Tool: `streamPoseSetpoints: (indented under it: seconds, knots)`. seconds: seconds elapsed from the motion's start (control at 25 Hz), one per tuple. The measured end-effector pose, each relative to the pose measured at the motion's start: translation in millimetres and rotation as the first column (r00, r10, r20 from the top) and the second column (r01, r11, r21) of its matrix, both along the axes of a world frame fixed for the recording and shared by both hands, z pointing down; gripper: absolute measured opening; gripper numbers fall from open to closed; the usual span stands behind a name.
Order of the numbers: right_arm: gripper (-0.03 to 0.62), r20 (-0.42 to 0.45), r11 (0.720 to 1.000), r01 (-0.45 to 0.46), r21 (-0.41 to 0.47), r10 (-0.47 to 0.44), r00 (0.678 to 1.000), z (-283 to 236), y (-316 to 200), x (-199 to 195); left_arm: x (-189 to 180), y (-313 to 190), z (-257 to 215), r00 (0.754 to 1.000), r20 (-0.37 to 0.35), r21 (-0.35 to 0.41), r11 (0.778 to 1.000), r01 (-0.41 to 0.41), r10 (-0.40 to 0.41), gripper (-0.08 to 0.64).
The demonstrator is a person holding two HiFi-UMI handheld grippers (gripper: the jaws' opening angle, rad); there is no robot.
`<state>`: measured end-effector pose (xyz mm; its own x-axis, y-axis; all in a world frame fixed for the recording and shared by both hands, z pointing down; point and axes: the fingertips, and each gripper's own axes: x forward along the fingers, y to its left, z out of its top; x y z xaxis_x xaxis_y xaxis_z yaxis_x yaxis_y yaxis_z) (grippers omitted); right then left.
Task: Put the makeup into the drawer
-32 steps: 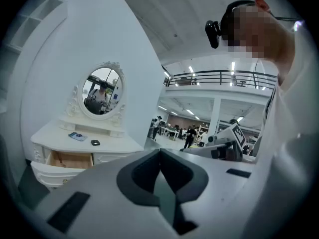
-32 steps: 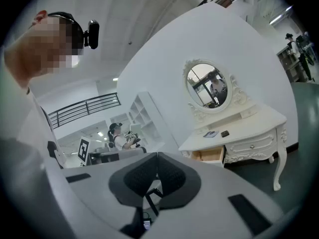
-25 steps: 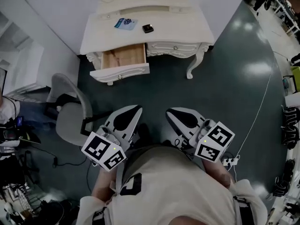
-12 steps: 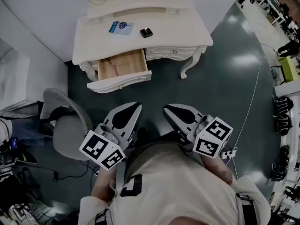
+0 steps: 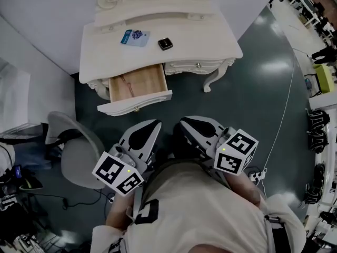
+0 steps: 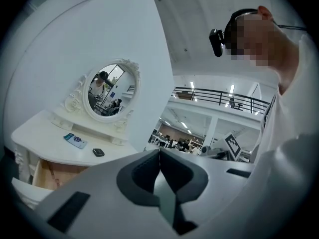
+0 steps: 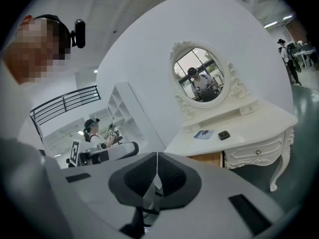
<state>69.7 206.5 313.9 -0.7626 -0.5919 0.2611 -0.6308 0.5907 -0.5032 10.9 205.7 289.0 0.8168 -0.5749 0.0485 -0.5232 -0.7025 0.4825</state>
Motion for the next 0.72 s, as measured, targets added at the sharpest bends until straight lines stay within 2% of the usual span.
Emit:
streamPoseSetpoints:
  seconds: [0.4,0.72]
  knots:
    - [0.029,0.055,0.998,0.060,-0.012,-0.060,0.997,7,-92,36,38,-81,3,0.996,0.082,-0.017,0.999,0.046,-0.044,0.058]
    - [0.031,-0.045,1.000,0.018,-0.020,-0.018,0.999,40,-174,78,76,-132,4,0.988,0.124,-0.030,0.995,0.095,-0.090,0.058]
